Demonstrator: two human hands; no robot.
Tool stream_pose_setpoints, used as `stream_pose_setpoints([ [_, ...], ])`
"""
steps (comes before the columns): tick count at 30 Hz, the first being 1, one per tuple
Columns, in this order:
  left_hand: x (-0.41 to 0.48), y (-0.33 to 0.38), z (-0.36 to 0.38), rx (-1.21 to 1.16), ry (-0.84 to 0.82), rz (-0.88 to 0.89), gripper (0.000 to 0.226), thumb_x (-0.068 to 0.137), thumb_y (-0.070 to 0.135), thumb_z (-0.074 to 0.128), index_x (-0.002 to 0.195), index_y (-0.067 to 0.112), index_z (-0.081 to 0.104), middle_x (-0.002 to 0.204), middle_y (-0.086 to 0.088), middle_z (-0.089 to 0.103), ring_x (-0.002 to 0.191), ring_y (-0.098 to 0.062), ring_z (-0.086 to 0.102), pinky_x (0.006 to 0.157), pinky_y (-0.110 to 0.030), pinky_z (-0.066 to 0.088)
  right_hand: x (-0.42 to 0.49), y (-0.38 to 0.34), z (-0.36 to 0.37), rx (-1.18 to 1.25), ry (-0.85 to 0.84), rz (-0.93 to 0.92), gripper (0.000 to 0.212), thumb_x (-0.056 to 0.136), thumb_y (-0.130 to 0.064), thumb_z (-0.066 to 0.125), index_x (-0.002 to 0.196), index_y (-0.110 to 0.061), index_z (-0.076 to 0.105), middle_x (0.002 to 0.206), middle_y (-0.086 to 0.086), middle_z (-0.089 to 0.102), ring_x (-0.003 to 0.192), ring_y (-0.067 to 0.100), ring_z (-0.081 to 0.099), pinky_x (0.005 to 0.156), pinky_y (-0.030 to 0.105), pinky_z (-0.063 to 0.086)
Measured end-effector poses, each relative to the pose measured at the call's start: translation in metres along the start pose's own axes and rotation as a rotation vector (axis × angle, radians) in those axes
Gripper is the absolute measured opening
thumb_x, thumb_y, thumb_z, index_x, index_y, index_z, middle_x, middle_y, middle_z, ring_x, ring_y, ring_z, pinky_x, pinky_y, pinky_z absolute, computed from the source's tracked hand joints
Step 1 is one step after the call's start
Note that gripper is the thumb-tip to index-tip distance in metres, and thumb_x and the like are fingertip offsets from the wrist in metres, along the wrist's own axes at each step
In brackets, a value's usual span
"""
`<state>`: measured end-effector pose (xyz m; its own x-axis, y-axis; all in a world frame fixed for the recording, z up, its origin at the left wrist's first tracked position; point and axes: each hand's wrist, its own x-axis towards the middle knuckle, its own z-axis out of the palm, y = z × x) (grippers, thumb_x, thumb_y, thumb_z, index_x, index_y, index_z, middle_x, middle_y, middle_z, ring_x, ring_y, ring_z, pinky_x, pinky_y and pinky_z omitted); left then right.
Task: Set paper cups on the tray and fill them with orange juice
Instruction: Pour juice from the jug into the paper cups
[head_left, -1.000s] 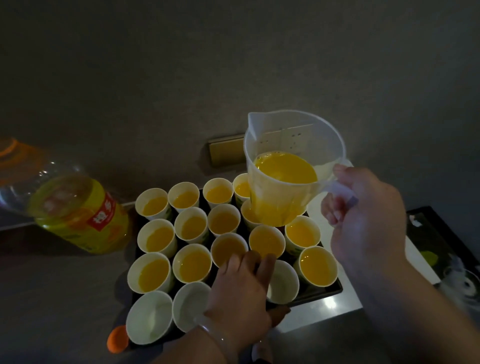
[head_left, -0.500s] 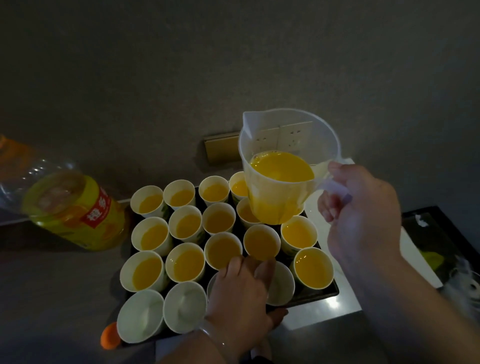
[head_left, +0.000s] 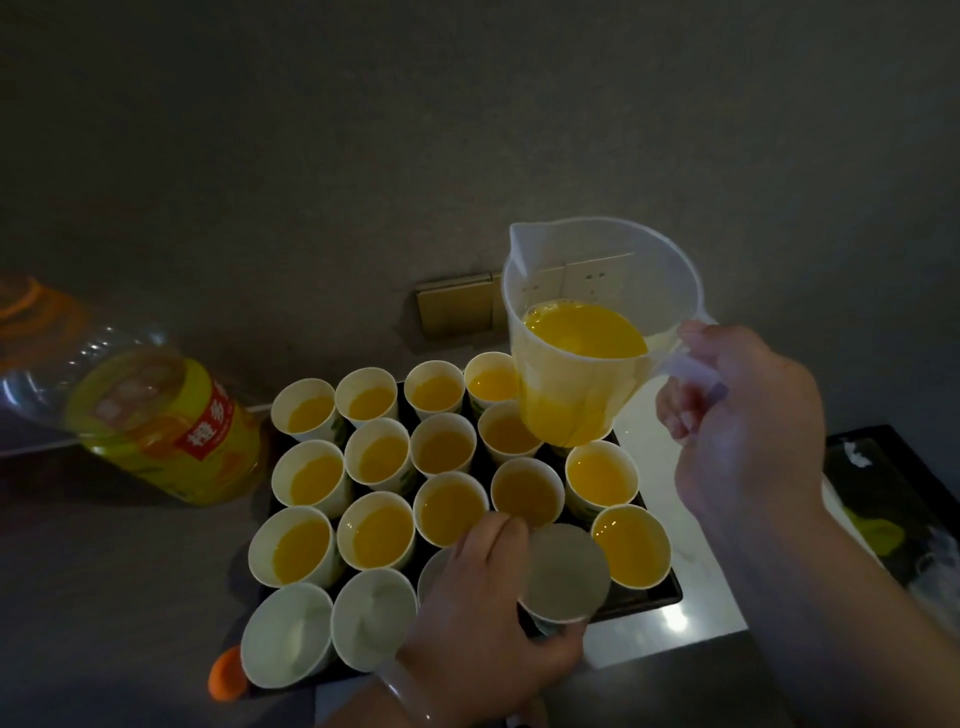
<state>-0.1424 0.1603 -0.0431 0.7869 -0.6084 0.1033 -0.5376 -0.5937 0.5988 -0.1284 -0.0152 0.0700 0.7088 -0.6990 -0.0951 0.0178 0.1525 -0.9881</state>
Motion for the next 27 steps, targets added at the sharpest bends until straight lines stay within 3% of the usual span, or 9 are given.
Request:
stream_pose_setpoints([
  [3,0.002,0.001,-0.013,-0.14,0.095,-0.006,0.059,0.066,0.059,0.067,0.116,0.042,0.04,0.113,0.026,0.041,0.102,0.01,0.045,0.072,-0.001,0.038,0.003,-0.002,0.0,-0.033,0.021,0.01,0.043,0.086,-0.024,0.058,0.047,-0.009,0.049,0.042,0.003,0.034,0.046,0.018,0.03,0.052,0.034,0.03],
  [6,0.007,-0.003,-0.031,-0.257,0.147,-0.073,0.064,0.063,0.055,0.072,0.119,0.038,0.045,0.113,0.022,0.049,0.105,0.004,0.05,0.079,-0.006,0.041,0.008,-0.003,0.003,-0.04,0.004,0.009,0.041,0.084,-0.024,0.059,0.055,0.002,0.046,0.043,0.004,0.033,0.044,0.017,0.029,0.049,0.032,0.028],
  [9,0.016,-0.014,-0.052,-0.273,0.236,-0.148,0.071,0.059,0.061,0.068,0.121,0.039,0.042,0.112,0.019,0.055,0.101,0.002,0.055,0.076,-0.014,0.049,0.011,-0.002,0.009,0.0,-0.018,0.016,0.038,0.071,-0.029,0.061,0.043,-0.011,0.043,0.042,0.004,0.031,0.043,0.019,0.026,0.045,0.031,0.024],
  [11,0.025,-0.02,-0.068,-0.271,0.304,-0.17,0.068,0.059,0.059,0.069,0.118,0.043,0.04,0.109,0.023,0.053,0.1,0.005,0.054,0.074,-0.012,0.048,0.012,0.0,0.012,-0.008,-0.029,0.016,0.035,0.067,-0.031,0.061,0.044,-0.013,0.042,0.044,0.006,0.029,0.044,0.02,0.026,0.045,0.031,0.023],
  [14,0.036,-0.028,-0.088,-0.254,0.394,-0.195,0.065,0.063,0.043,0.078,0.116,0.036,0.041,0.106,0.027,0.048,0.099,0.01,0.05,0.072,-0.007,0.043,0.012,0.001,0.017,-0.034,-0.052,0.003,0.039,0.067,-0.033,0.062,0.052,-0.001,0.044,0.053,0.014,0.028,0.046,0.02,0.027,0.046,0.031,0.024],
  [17,0.046,-0.035,-0.102,-0.224,0.459,-0.213,0.063,0.064,0.033,0.081,0.114,0.031,0.043,0.105,0.015,0.051,0.098,0.002,0.052,0.072,-0.011,0.041,0.011,0.0,0.02,-0.047,-0.074,0.008,0.038,0.068,-0.034,0.061,0.047,-0.005,0.046,0.052,0.012,0.032,0.047,0.019,0.029,0.043,0.027,0.025],
  [21,0.054,-0.039,-0.116,-0.183,0.482,-0.221,0.061,0.066,0.032,0.08,0.113,0.033,0.04,0.102,0.014,0.048,0.092,0.013,0.048,0.066,-0.004,0.038,0.016,-0.008,0.024,-0.095,-0.123,-0.035,0.033,0.068,-0.032,0.059,0.043,-0.012,0.053,0.044,0.004,0.037,0.044,0.017,0.031,0.045,0.027,0.027],
  [27,0.056,-0.046,-0.125,-0.162,0.474,-0.198,0.064,0.065,0.031,0.083,0.114,0.032,0.042,0.104,0.017,0.05,0.096,0.005,0.05,0.067,-0.007,0.039,0.029,-0.032,0.03,-0.116,-0.239,-0.125,0.032,0.067,-0.019,0.058,0.038,-0.01,0.05,0.037,0.001,0.036,0.034,0.012,0.029,0.037,0.014,0.024],
])
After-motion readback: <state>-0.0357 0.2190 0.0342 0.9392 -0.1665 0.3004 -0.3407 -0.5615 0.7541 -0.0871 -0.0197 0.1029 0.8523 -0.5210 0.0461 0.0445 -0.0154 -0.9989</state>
